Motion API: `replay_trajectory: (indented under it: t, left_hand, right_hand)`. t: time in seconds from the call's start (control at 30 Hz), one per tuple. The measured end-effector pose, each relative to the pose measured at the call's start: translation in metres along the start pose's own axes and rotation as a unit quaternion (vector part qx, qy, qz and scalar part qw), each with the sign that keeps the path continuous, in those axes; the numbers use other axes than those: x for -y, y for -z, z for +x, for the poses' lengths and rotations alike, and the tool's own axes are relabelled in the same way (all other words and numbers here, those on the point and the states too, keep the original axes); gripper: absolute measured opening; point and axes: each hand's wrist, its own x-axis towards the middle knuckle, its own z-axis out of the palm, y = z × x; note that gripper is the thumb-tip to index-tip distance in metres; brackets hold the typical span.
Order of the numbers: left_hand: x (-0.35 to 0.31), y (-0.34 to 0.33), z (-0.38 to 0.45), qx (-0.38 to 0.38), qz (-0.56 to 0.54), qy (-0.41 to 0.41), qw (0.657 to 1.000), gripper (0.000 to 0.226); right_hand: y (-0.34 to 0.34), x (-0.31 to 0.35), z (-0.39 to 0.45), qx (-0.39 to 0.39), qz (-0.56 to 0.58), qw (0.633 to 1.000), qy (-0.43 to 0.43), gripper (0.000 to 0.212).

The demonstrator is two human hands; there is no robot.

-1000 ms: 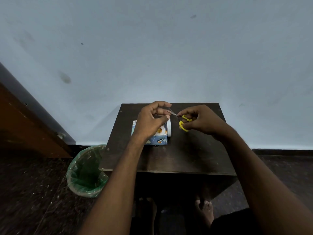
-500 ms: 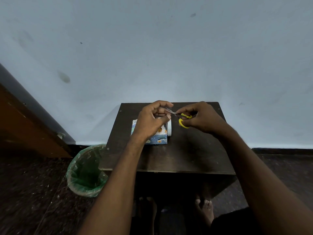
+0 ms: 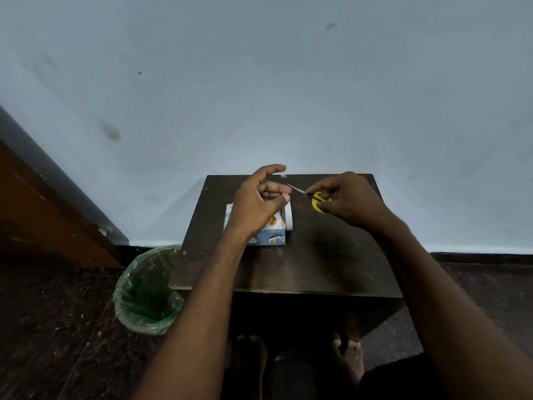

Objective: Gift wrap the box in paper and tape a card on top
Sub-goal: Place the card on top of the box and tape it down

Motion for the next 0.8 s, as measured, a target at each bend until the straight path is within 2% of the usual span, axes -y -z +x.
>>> replay_trajectory:
  t: [0.13,0.23,0.37,0.47,0.57,0.67,0.73,0.8]
  left_hand:
    - [0.003,0.0,0.001,-0.014,-0.013,0.01,1.0,0.063]
    - [0.004,0.0,0.002,-0.013,-0.022,0.01,1.0,0.063]
    - [-0.001,-0.001,-0.001,-0.021,-0.016,-0.003,1.0,0.059]
    - [-0.003,-0.002,-0.002,-0.019,-0.013,-0.006,1.0,0.055]
    - [-0.004,-0.001,-0.001,-0.011,-0.023,-0.004,1.0,0.053]
    - [-0.008,-0.001,-0.003,0.03,-0.058,0.002,0.998,0.053]
    - [-0.011,-0.002,-0.005,0.061,-0.082,0.008,0.995,0.054]
    - [-0.014,-0.002,-0.006,0.072,-0.101,0.01,0.992,0.057]
  right_hand:
    - [-0.002,-0.01,-0.001,0.011,-0.044,0.997,-0.058,0.029]
    - [-0.018,-0.013,-0.003,-0.004,-0.136,0.985,-0.103,0.022]
    - [-0.037,-0.001,-0.006,-0.003,-0.245,0.965,-0.096,0.017]
    - [-0.039,0.002,-0.005,-0.001,-0.261,0.96,-0.099,0.024]
    - [-0.039,0.002,-0.002,-0.028,-0.192,0.976,-0.098,0.04]
    - [-0.039,0.008,-0.003,-0.058,-0.02,0.998,-0.014,0.054]
    - [-0.039,0.016,-0.005,-0.054,0.06,0.996,0.033,0.049]
    - [-0.039,0.025,-0.01,-0.032,0.133,0.99,0.036,0.036]
